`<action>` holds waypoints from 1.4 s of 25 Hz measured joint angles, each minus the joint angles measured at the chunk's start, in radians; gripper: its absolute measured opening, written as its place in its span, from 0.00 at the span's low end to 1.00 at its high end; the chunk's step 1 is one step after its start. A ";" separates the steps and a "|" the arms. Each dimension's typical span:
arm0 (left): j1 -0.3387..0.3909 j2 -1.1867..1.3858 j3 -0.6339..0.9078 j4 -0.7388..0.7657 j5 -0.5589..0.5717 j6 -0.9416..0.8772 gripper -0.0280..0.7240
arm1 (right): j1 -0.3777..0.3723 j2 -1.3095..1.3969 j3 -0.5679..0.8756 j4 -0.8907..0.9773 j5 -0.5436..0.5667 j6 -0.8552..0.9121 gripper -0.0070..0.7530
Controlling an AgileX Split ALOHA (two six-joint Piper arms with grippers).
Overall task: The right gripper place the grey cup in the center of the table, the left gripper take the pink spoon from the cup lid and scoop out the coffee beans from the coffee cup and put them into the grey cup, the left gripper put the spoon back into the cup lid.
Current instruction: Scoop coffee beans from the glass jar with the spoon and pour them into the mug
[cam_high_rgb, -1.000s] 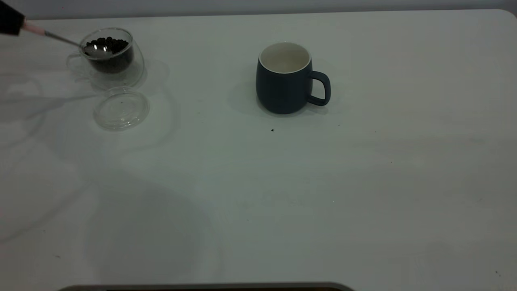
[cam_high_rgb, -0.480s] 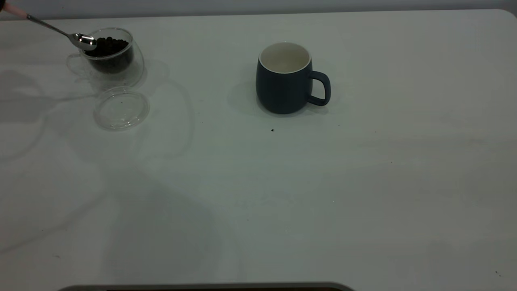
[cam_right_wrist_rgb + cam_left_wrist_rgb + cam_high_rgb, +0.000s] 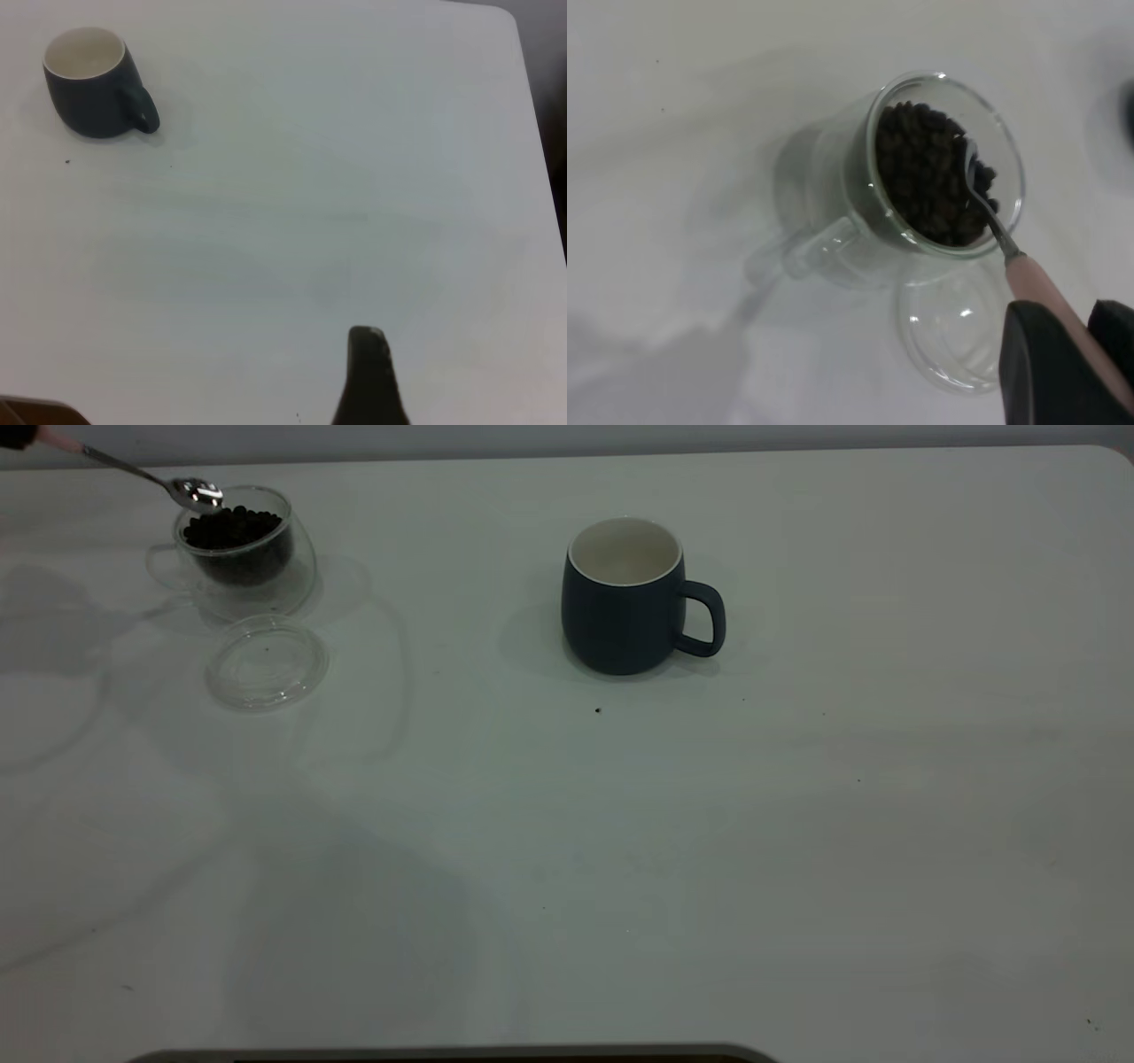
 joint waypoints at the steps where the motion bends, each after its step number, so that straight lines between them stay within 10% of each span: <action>1: -0.005 0.004 0.000 0.000 -0.006 0.012 0.22 | 0.000 0.000 0.000 0.000 0.000 0.000 0.79; 14: -0.061 0.069 0.000 -0.035 -0.110 0.086 0.22 | 0.000 0.000 0.000 0.000 -0.001 -0.001 0.79; 35: -0.031 0.070 0.000 0.072 -0.041 -0.419 0.22 | 0.000 0.000 0.000 -0.001 -0.001 0.000 0.79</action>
